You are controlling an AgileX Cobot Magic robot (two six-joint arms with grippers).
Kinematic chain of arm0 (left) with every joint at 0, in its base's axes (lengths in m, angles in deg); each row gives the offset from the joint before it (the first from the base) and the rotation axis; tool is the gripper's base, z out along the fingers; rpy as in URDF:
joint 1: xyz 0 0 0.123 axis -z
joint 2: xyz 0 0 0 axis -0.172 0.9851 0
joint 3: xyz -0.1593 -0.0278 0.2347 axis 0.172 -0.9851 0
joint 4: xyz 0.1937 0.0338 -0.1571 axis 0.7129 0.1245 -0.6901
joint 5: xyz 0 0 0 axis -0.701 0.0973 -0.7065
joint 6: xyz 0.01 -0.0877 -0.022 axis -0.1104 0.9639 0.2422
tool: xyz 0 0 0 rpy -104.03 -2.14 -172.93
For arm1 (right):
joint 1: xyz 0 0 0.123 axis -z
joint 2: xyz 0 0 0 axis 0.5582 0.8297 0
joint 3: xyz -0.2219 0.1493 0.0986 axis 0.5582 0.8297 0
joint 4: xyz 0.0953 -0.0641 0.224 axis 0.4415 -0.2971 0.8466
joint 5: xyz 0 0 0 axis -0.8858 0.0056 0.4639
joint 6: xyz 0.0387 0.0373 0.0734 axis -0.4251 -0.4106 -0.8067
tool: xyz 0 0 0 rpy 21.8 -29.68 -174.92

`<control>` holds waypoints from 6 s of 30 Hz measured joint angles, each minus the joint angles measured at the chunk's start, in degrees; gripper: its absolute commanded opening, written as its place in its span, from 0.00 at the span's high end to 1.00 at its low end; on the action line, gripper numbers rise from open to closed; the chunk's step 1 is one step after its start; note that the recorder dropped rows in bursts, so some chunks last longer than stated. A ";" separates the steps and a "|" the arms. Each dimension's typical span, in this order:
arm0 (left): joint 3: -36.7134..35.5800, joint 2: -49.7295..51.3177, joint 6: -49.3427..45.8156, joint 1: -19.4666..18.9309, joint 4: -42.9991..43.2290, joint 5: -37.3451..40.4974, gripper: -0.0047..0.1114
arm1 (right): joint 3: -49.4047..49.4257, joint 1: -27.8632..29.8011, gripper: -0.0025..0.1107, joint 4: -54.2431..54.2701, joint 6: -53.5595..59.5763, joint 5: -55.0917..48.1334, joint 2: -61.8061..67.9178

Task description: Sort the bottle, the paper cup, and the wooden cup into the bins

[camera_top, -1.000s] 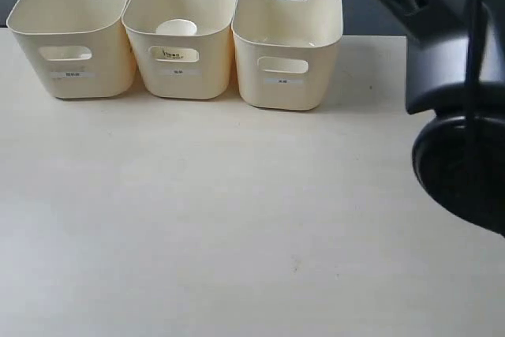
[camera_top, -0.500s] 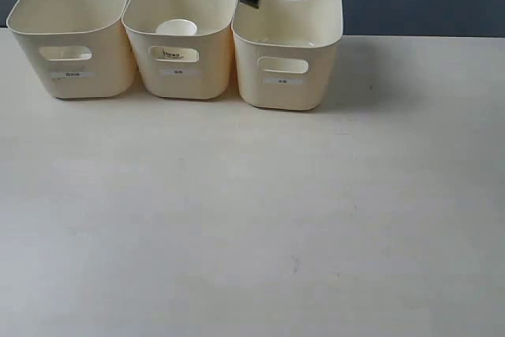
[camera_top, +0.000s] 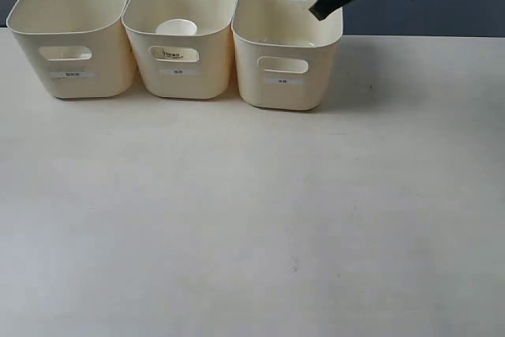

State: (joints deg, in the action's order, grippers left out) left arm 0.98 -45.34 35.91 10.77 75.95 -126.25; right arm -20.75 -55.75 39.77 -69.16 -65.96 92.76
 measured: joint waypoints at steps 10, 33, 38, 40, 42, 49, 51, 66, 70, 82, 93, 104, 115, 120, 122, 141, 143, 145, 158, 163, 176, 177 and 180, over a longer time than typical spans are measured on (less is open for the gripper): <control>0.00 0.00 0.00 0.00 0.00 0.00 0.96 | -1.34 1.55 0.98 3.31 0.00 14.03 6.90; 0.00 0.00 0.00 0.00 0.00 0.00 0.96 | -17.06 2.77 0.98 9.28 -0.57 11.62 22.58; 0.00 0.00 0.00 0.00 0.00 0.00 0.96 | -17.17 2.77 0.88 11.13 -0.57 11.98 22.58; 0.00 0.00 0.00 0.00 0.00 0.00 0.96 | -17.17 2.77 0.77 12.28 -0.57 11.98 22.58; 0.00 0.00 0.00 0.00 0.00 0.00 0.96 | -17.17 2.55 0.66 13.50 0.03 12.23 22.58; 0.00 0.00 0.00 0.00 0.00 0.00 0.96 | -17.17 2.18 0.44 16.61 1.22 12.77 22.58; 0.00 0.00 0.00 0.00 0.00 0.00 0.96 | -17.17 2.18 0.45 16.99 1.22 12.77 22.58; 0.00 0.00 0.00 0.00 0.00 0.00 0.96 | -7.49 2.18 0.80 17.24 4.99 9.68 8.51; 0.00 0.00 0.00 0.00 0.00 0.00 0.96 | 0.06 2.18 0.98 17.24 6.11 10.90 1.28; 0.00 0.00 0.00 0.00 0.00 0.00 0.96 | 21.50 2.18 0.98 20.90 6.45 18.06 -25.67; 0.00 0.00 0.00 0.00 0.00 0.00 0.96 | 39.90 2.18 0.98 29.85 6.45 18.64 -46.16; 0.00 0.00 0.00 0.00 0.00 0.00 0.96 | 56.46 7.05 0.98 42.48 6.45 21.67 -72.54; 0.00 0.00 0.00 0.00 0.10 0.00 0.96 | 70.68 28.76 0.98 57.35 6.24 11.53 -97.91; 0.00 0.00 0.00 0.00 0.10 0.00 0.96 | 79.74 31.80 0.98 60.43 6.24 11.08 -103.48; 0.00 0.00 0.00 0.00 0.10 0.00 0.96 | 82.22 31.80 0.98 67.15 6.24 11.82 -104.34; 0.00 0.00 0.00 0.00 0.10 0.00 0.96 | 85.90 32.38 0.98 70.59 6.34 10.52 -104.71; 0.00 0.00 0.00 0.00 0.10 0.00 0.96 | 86.00 32.38 0.98 66.88 6.46 10.54 -104.71; 0.00 0.00 0.00 0.00 0.10 0.00 0.96 | 86.00 32.38 0.98 61.80 6.55 11.80 -104.71; 0.00 0.00 0.00 0.00 0.10 0.00 0.96 | 86.00 32.38 0.98 49.00 6.65 11.56 -104.71; 0.00 0.00 0.00 0.00 0.10 0.00 0.96 | 86.00 32.38 0.98 48.89 6.76 11.57 -104.71; 0.00 0.00 0.00 0.00 0.10 0.00 0.96 | 86.00 32.38 0.98 48.62 6.76 11.57 -104.71; 0.00 0.00 0.00 0.00 0.10 0.00 0.96 | 86.00 32.38 0.98 48.62 6.76 11.57 -104.71; 0.00 0.00 -0.10 0.00 0.10 1.32 0.96 | 86.00 32.38 0.98 48.53 6.76 11.57 -104.71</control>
State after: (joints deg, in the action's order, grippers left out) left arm 0.98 -45.34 35.81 10.77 76.05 -124.94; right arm 65.25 -23.37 88.30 -62.39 -54.39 -11.95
